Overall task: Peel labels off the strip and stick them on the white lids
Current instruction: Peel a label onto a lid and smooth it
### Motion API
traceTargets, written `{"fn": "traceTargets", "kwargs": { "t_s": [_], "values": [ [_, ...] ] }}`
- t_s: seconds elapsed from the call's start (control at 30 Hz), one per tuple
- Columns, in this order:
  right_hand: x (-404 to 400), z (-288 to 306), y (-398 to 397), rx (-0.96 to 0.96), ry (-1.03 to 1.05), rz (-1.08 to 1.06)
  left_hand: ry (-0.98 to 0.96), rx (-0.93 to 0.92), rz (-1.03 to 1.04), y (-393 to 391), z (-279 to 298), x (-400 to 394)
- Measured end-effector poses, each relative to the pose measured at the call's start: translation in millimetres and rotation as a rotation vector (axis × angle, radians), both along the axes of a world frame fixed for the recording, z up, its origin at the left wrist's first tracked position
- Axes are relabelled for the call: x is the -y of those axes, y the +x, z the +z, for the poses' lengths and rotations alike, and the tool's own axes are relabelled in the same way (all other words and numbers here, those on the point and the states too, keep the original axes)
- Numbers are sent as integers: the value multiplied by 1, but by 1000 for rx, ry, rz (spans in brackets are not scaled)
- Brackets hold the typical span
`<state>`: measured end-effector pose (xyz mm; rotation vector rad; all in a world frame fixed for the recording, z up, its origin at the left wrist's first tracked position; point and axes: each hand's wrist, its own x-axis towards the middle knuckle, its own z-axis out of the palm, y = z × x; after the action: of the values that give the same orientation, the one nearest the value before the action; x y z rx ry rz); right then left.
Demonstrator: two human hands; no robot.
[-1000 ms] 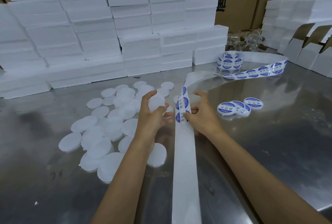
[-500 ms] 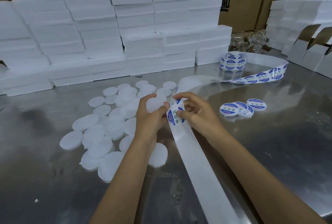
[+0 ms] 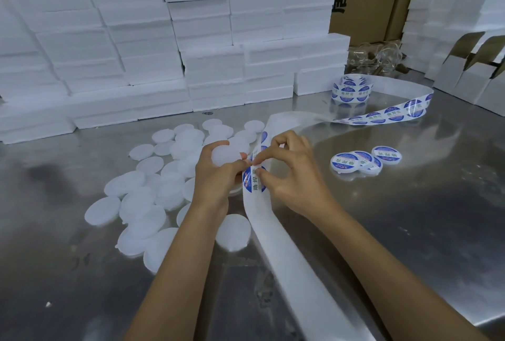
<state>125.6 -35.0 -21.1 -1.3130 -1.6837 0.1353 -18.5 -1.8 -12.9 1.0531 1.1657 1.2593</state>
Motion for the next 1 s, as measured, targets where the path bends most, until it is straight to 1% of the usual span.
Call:
{"fn": "traceTargets", "kwargs": {
  "t_s": [0.13, 0.23, 0.33, 0.43, 0.53, 0.6, 0.67, 0.73, 0.8, 0.87, 0.9, 1.0],
  "values": [
    [3, 1, -3, -53, -86, 65, 62, -78, -11, -1, -5, -3],
    [7, 6, -2, -71, -164, 105, 64, -67, -15, -2, -6, -4],
    [15, 12, 2, -183, -235, 181, 111, -167, -19, -4, -6, -3],
    [21, 15, 8, -360, -248, 253, 144, -232, -70, -4, -6, -1],
    [21, 17, 17, -659, -296, 309, 178, -297, -82, -3, -4, 2],
    [19, 19, 25, -848, -315, 307, 176, -333, -122, -4, -2, 4],
    [16, 21, 31, -1014, -313, 303, 152, -326, -217, -6, 2, 6],
    [14, 21, 35, -1125, -313, 295, 111, -309, -387, -9, 5, 9],
    [13, 19, 37, -1157, -322, 267, 83, -409, -519, -10, 7, 11],
    [13, 18, 39, -1140, -319, 237, 74, -518, -551, -11, 7, 13],
    [13, 18, 39, -1118, -306, 220, 75, -509, -541, -12, 6, 12],
    [13, 19, 40, -1034, -259, 184, 59, -331, -432, -7, 10, 13]
  ]
}}
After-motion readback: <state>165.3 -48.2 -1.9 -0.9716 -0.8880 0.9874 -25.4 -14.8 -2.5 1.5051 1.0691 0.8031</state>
